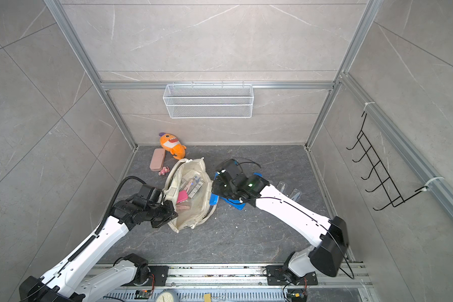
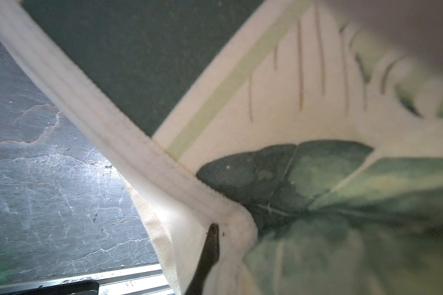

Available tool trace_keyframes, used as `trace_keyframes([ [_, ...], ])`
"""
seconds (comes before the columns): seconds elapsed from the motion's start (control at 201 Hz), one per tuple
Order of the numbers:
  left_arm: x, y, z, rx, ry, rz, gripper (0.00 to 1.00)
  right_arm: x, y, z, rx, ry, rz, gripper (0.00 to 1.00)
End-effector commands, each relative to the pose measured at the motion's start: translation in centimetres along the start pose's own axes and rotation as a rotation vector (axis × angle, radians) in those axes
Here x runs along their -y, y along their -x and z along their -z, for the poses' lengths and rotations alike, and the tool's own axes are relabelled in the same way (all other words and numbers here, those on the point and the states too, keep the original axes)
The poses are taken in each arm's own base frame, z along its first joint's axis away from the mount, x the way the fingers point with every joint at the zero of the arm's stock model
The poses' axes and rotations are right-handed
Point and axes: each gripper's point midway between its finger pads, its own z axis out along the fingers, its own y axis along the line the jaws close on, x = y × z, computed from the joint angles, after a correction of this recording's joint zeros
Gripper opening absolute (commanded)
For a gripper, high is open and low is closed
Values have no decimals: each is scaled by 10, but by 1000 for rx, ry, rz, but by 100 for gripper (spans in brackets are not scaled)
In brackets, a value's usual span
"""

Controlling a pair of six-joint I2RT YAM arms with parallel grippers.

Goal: Take out the compass set from the canvas bag
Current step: Place the compass set at the center of the board.

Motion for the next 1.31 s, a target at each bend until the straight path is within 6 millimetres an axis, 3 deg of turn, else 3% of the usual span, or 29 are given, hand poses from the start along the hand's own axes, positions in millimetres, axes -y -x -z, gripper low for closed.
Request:
trace_keyframes([
  [0.0,7,2,8,5,-8,-10,0,48,-2,18,-9,-63,8,13],
  [0.095,7,2,9,6,-9,-8,0,95,-10,20,-36,-122,-35,13],
  [0.194,6,2,8,5,-7,-6,0,138,-23,9,-90,-168,-83,13],
  [0.384,5,1,9,1,0,-9,0,190,-47,-25,-184,-226,-137,13],
  [0.823,4,2,11,8,6,0,0,237,-74,-58,-276,-309,-128,16],
  [1.132,3,1,10,7,6,2,0,251,-73,-45,-249,-332,-174,32],
  [1.301,4,1,10,6,3,-2,0,254,-71,-36,-241,-345,-193,33],
])
